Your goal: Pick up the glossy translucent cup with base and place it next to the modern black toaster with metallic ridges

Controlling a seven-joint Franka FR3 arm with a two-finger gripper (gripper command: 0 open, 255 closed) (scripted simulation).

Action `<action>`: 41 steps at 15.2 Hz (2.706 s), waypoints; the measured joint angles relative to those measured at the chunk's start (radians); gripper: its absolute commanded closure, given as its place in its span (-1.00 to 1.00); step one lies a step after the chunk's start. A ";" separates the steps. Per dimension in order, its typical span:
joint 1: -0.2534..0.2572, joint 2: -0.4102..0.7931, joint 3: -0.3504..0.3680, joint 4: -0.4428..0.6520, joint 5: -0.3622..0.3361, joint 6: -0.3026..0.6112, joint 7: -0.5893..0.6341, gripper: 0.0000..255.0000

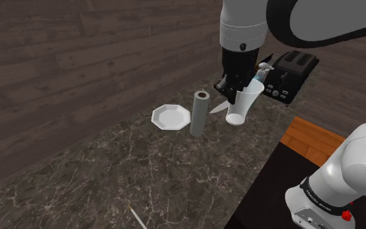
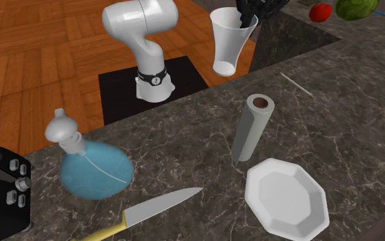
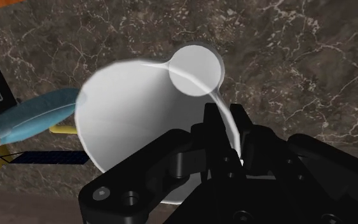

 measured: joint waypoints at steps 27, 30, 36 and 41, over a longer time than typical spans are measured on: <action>-0.055 0.037 -0.110 0.294 -0.079 -0.242 -0.158 1.00; -0.073 0.022 -0.172 0.266 -0.107 -0.216 -0.236 1.00; -0.117 0.045 -0.282 0.262 -0.166 -0.163 -0.376 1.00; -0.154 0.074 -0.369 0.269 -0.209 -0.116 -0.488 1.00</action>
